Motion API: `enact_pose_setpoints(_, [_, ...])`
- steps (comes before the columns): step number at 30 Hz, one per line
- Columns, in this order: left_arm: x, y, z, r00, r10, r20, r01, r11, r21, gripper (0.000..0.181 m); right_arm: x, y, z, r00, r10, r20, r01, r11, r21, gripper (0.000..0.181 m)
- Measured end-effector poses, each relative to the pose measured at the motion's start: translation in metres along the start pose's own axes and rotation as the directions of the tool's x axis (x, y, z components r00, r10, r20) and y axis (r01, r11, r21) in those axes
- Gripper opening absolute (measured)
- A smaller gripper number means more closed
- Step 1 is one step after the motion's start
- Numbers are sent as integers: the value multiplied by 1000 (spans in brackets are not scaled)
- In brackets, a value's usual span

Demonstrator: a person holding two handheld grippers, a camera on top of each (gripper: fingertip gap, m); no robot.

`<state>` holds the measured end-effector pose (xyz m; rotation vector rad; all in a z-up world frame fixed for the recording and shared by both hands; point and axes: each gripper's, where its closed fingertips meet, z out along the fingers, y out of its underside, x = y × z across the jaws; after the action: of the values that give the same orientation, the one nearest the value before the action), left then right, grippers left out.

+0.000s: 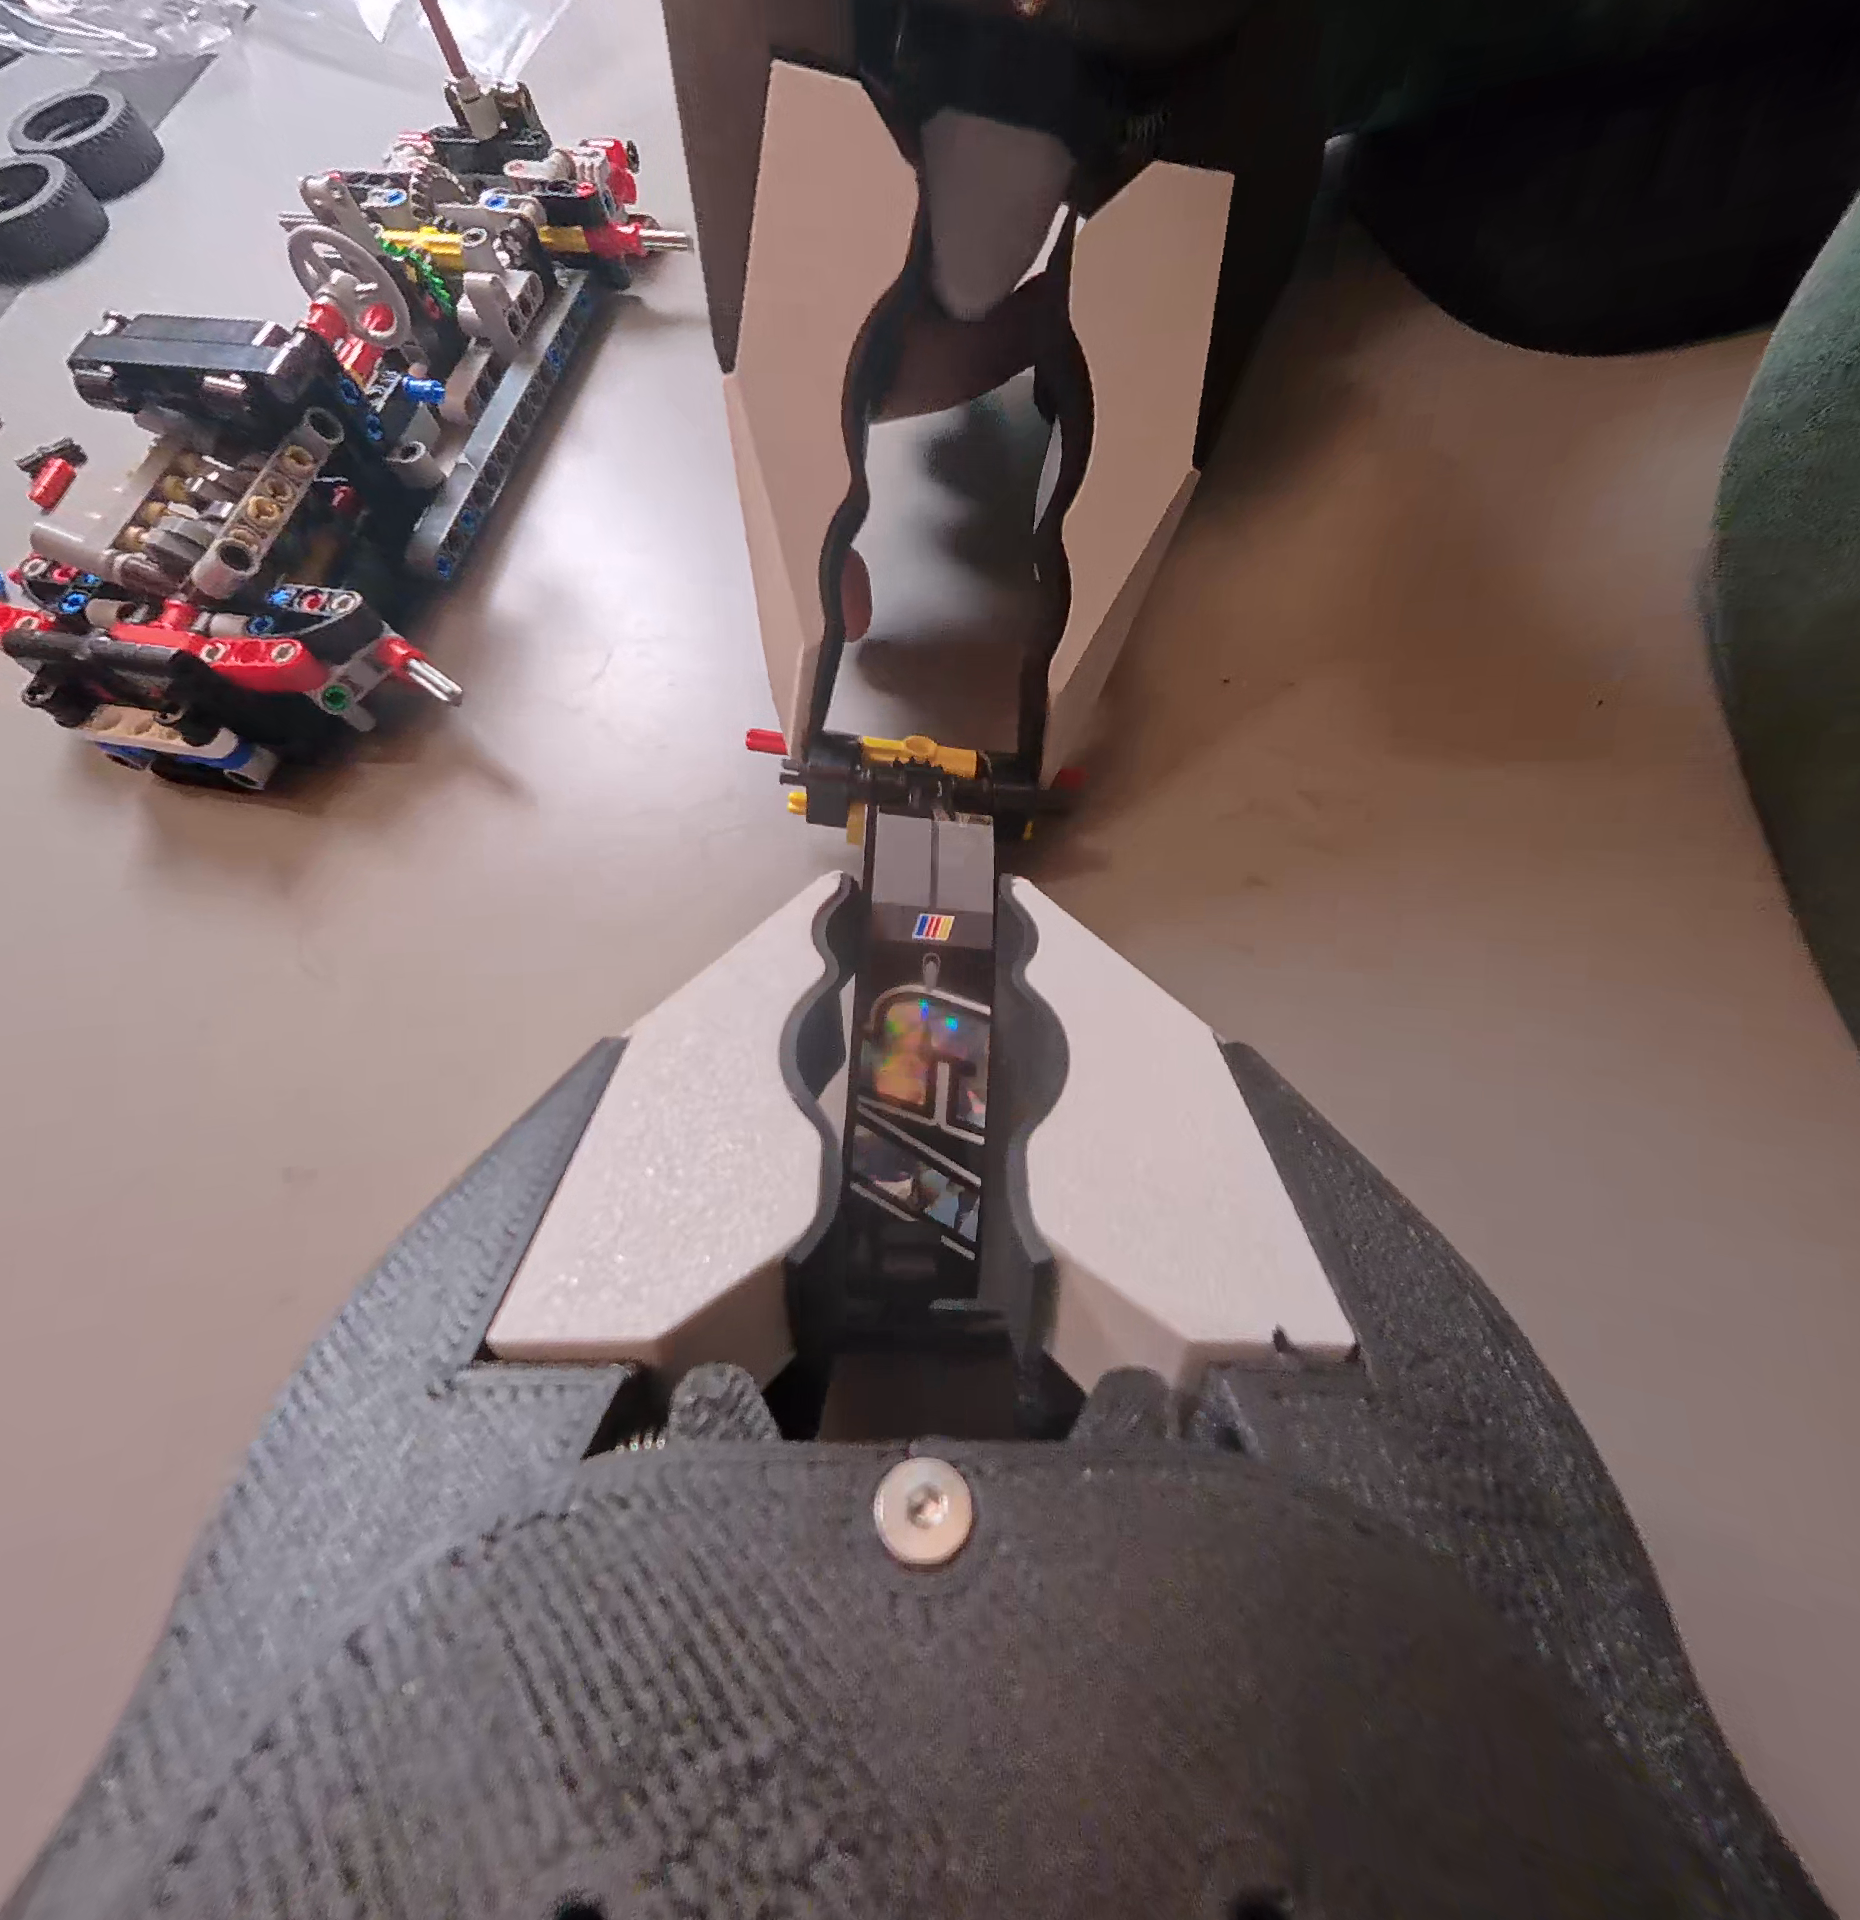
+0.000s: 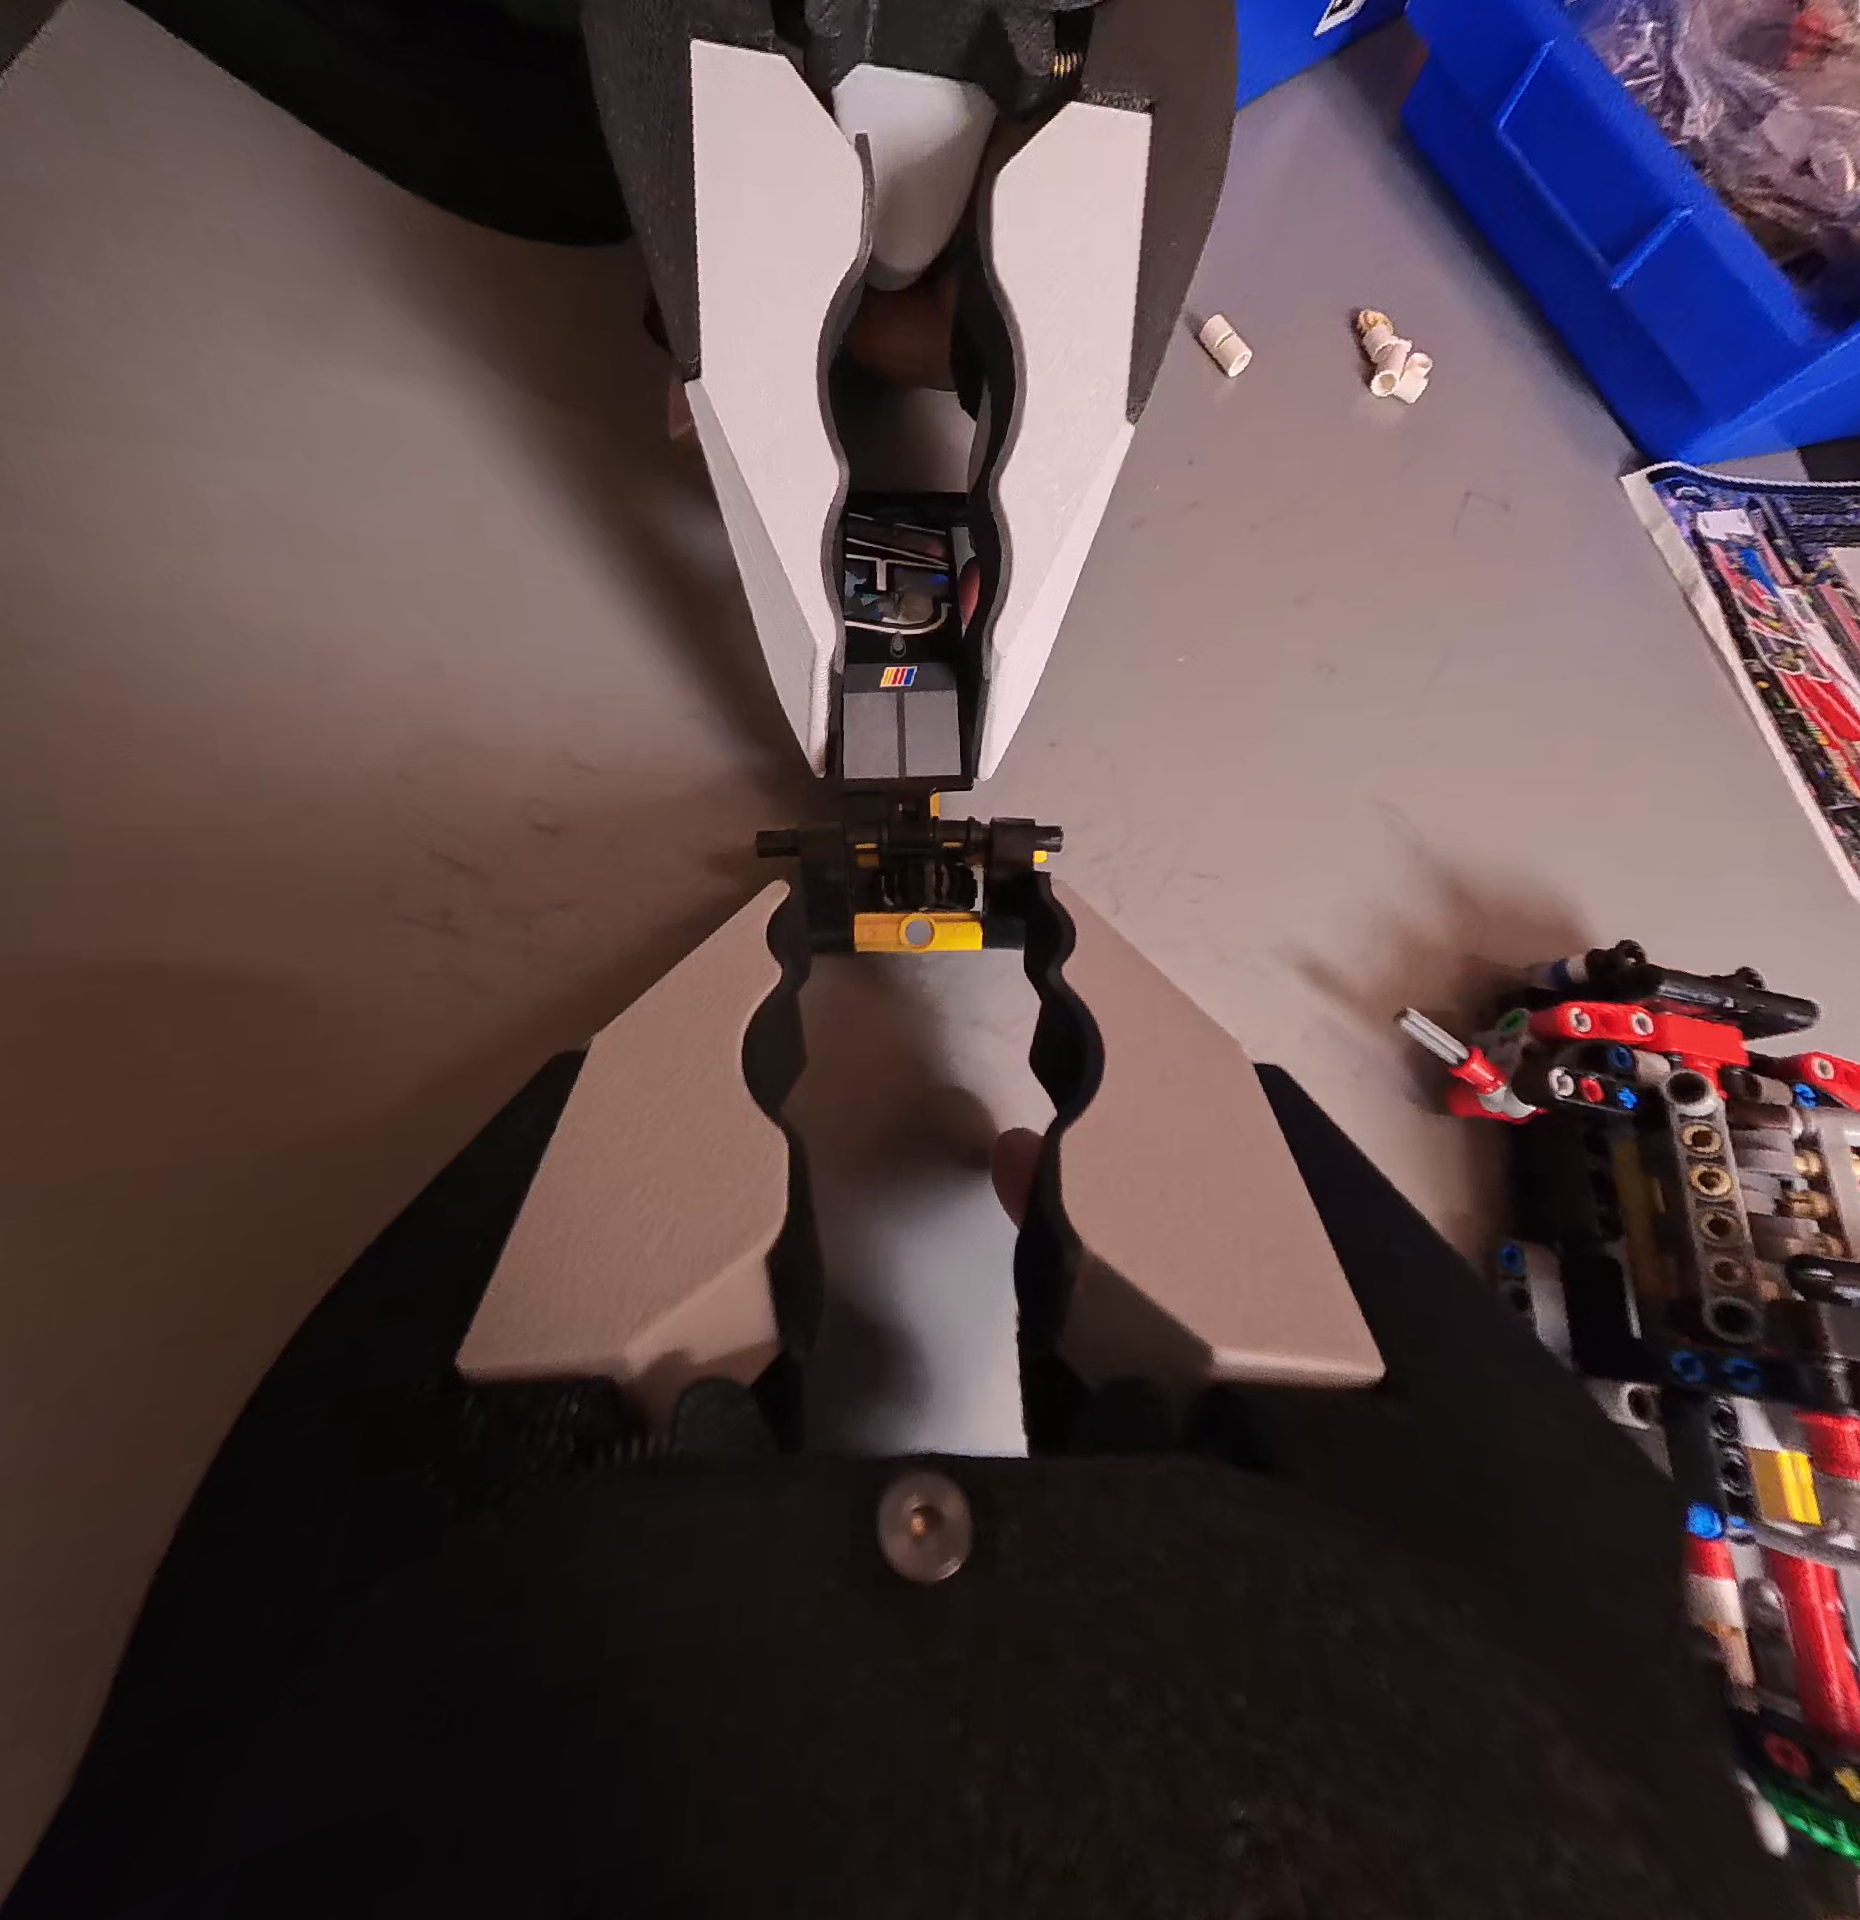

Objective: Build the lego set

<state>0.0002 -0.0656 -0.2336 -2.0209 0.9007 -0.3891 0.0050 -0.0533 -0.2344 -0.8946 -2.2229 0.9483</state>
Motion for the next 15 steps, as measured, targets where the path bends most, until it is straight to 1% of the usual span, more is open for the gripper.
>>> enact_pose_setpoints(10, [3, -1, 0, 1000, -6, -14, 6, 1000, 0, 24, -3, 0, -1, 1000, -7, 6, 7, 1000, 5, 39])
enact_pose_setpoints(15, [5, -1, 1, 1000, 9, -18, -9, 1000, -2, 24, -5, -1, -1, 999, -46, 0, 46, 999, 1, 40])
